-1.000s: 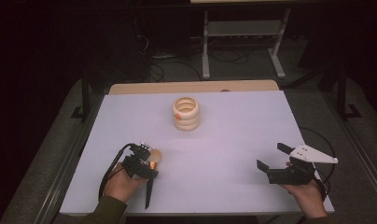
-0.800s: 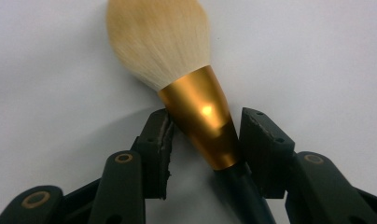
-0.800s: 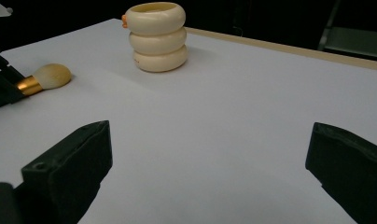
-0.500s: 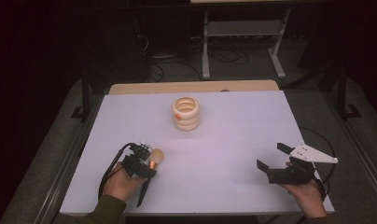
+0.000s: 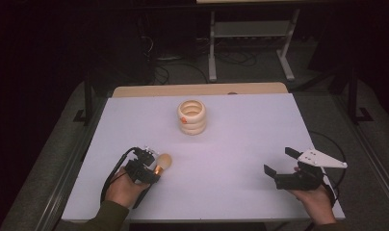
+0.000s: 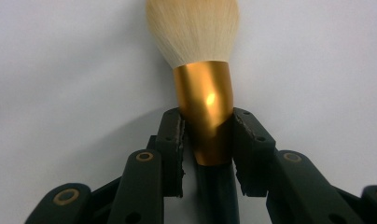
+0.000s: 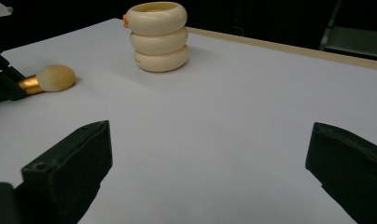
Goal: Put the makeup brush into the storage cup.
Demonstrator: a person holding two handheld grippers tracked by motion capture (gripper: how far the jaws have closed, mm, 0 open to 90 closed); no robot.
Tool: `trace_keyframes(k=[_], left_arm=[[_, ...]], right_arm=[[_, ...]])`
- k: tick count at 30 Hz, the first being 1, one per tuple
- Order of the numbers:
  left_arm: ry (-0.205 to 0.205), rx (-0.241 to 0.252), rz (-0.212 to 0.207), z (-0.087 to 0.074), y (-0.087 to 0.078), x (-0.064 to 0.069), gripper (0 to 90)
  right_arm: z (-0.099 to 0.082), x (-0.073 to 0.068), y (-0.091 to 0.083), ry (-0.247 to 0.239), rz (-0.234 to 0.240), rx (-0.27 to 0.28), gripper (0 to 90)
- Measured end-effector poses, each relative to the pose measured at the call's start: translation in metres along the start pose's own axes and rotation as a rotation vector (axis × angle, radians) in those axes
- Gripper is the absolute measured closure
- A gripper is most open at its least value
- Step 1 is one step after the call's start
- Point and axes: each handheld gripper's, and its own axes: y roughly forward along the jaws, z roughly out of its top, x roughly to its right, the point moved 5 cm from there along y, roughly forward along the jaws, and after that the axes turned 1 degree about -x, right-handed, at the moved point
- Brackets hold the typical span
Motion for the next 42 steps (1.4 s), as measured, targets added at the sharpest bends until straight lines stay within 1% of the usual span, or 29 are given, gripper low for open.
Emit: trace_keyframes(k=[3, 6, 8, 9, 12, 15, 16, 17, 19, 21, 22, 25, 26, 28, 29, 30, 31, 38, 39, 40, 42], left_arm=[[0.012, 0.031, -0.012, -0.002, 0.000, -0.001, 66.9], [0.033, 0.048, -0.026, -0.006, -0.001, -0.003, 67.2], [0.049, 0.059, -0.027, -0.007, -0.001, -0.004, 67.3], [0.047, 0.067, -0.030, -0.007, -0.001, -0.003, 67.3], [0.060, 0.075, -0.049, -0.009, -0.002, -0.006, 67.4], [0.048, 0.097, -0.073, -0.010, -0.003, -0.007, 67.6], [0.062, 0.087, -0.079, -0.010, -0.004, -0.009, 67.7], [0.050, 0.103, -0.088, -0.010, -0.005, -0.008, 67.7], [0.048, 0.119, -0.095, -0.010, -0.008, -0.009, 67.8], [0.027, 0.148, -0.111, -0.009, -0.012, -0.010, 67.8], [0.024, 0.161, -0.114, -0.009, -0.013, -0.011, 67.8], [0.026, 0.193, -0.126, -0.010, -0.019, -0.014, 67.8], [0.024, 0.213, -0.137, -0.010, -0.021, -0.015, 67.8], [0.039, 0.254, -0.151, -0.010, -0.026, -0.016, 67.8], [0.030, 0.273, -0.157, -0.010, -0.028, -0.016, 67.8], [0.038, 0.288, -0.161, -0.010, -0.030, -0.017, 67.8], [0.038, 0.313, -0.165, -0.010, -0.033, -0.018, 67.8], [0.034, 0.396, -0.184, -0.013, -0.044, -0.023, 67.9], [0.034, 0.400, -0.192, -0.013, -0.045, -0.024, 67.9], [0.029, 0.409, -0.197, -0.013, -0.046, -0.025, 67.9], [0.018, 0.445, -0.205, -0.012, -0.049, -0.025, 67.9]], right_arm=[[-0.001, 0.000, 0.000, 0.000, -0.001, -0.004, 0.0], [-0.001, 0.001, 0.001, 0.000, -0.002, -0.004, 0.0], [-0.001, 0.001, 0.001, -0.001, -0.004, -0.005, 0.0], [-0.001, 0.001, 0.001, -0.001, -0.004, -0.005, 0.0], [-0.001, 0.000, 0.001, -0.001, -0.004, -0.005, 0.0], [-0.001, 0.001, 0.001, -0.003, -0.005, -0.005, 0.0], [-0.001, 0.001, 0.001, -0.003, -0.005, -0.005, 0.0], [-0.001, 0.001, 0.001, -0.004, -0.005, -0.005, 0.0], [-0.001, 0.001, 0.001, -0.004, -0.005, -0.005, 0.0], [-0.001, 0.001, 0.001, -0.003, -0.004, -0.005, 0.0], [-0.001, 0.001, 0.001, -0.004, -0.005, -0.005, 0.0], [-0.001, 0.000, 0.001, -0.007, -0.003, -0.005, 0.0], [-0.001, 0.000, 0.001, -0.009, -0.003, -0.003, 0.0], [0.000, -0.001, 0.001, -0.013, 0.000, -0.003, 0.0], [0.000, -0.001, 0.001, -0.014, 0.000, -0.002, 0.0], [0.000, -0.001, 0.001, -0.015, -0.001, -0.001, 0.0], [0.000, -0.001, 0.001, -0.017, -0.001, 0.000, 0.0], [0.001, -0.001, 0.000, -0.020, 0.000, 0.006, 0.0], [0.001, -0.001, 0.000, -0.020, 0.000, 0.005, 0.0], [0.001, -0.001, 0.000, -0.020, 0.000, 0.006, 0.0], [0.001, -0.001, 0.000, -0.020, 0.000, 0.006, 0.0]])
